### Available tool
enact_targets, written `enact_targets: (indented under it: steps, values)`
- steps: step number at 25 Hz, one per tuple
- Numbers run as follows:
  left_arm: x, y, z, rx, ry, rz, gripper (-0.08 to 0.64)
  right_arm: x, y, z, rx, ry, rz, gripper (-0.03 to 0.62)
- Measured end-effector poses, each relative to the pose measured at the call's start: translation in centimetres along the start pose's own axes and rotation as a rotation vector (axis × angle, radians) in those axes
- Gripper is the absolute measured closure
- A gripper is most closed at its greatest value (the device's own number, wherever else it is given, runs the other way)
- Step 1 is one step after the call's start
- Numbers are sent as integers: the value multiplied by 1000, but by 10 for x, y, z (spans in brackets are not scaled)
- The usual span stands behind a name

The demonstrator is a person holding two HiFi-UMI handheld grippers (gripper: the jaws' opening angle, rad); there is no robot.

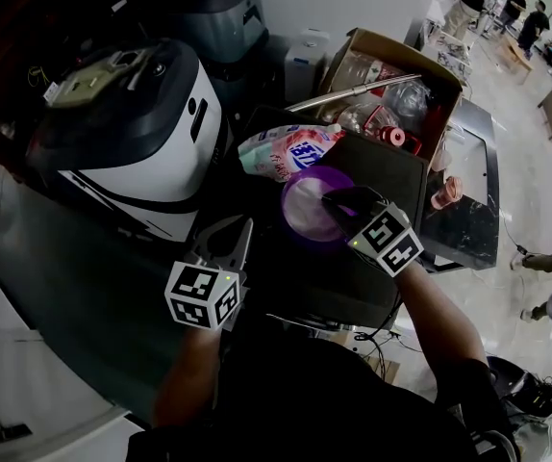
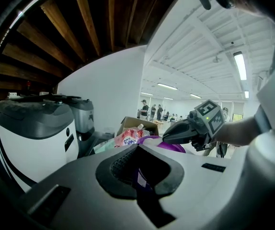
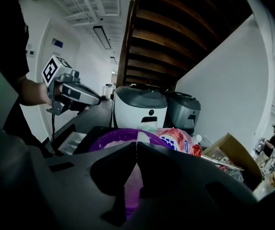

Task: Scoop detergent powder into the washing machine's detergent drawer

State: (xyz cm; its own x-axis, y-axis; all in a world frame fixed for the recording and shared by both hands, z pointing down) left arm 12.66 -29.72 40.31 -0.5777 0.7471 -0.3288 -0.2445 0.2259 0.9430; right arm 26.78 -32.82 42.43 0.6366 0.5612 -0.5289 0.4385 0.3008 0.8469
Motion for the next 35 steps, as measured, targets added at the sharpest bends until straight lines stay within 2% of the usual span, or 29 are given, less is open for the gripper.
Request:
enact_targets:
  steps: [5,19,25,35]
  values:
    - [-1,1,-3,9,-3,1,554,-9,2,-7,96,-33,-71,572]
    - [-4,5,-4,21,6,0,554,-18,8,-15,221,-91,-197,572]
    - [0,7,-5,29,4,0,554,-18,10,-23,242,-135,-244,572]
    - [4,10,-3,29,6,0,554,-15,20,-37,213,-203,-298,572]
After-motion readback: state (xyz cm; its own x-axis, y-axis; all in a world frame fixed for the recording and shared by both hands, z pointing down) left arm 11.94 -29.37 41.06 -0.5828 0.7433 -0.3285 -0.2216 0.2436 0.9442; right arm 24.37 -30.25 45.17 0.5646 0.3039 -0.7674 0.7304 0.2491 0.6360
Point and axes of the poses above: the fingertips, and each gripper's own axes: x backward along the fingers, z to its right, y out of its underside, the point moved 1 cm from there along x, backward along the fingers, and after that the axes turned 10 degrees about -x, right-handed, at the moved point
